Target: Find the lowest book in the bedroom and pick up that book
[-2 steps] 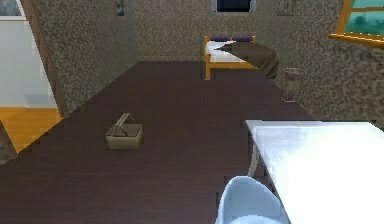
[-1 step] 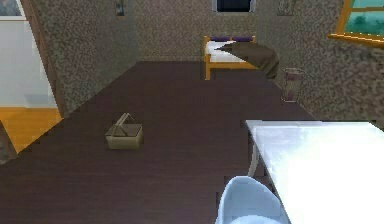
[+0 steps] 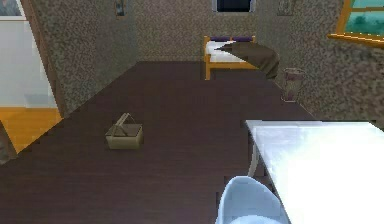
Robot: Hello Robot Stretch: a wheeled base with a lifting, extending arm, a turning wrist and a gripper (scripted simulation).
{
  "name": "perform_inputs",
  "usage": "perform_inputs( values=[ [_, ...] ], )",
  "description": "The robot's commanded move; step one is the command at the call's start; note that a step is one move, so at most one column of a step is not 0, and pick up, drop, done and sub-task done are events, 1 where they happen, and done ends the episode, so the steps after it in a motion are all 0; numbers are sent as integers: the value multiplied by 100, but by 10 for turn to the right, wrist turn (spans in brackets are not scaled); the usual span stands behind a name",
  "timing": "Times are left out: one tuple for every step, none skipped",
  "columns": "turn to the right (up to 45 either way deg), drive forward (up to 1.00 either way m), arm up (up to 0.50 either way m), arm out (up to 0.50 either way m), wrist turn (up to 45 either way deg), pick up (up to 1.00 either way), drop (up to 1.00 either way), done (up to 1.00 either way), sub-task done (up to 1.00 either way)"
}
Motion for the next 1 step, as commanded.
perform_inputs(
  values=[
    [0, 0, 0, 18, 0, 0, 0, 0, 0]
  ],
)
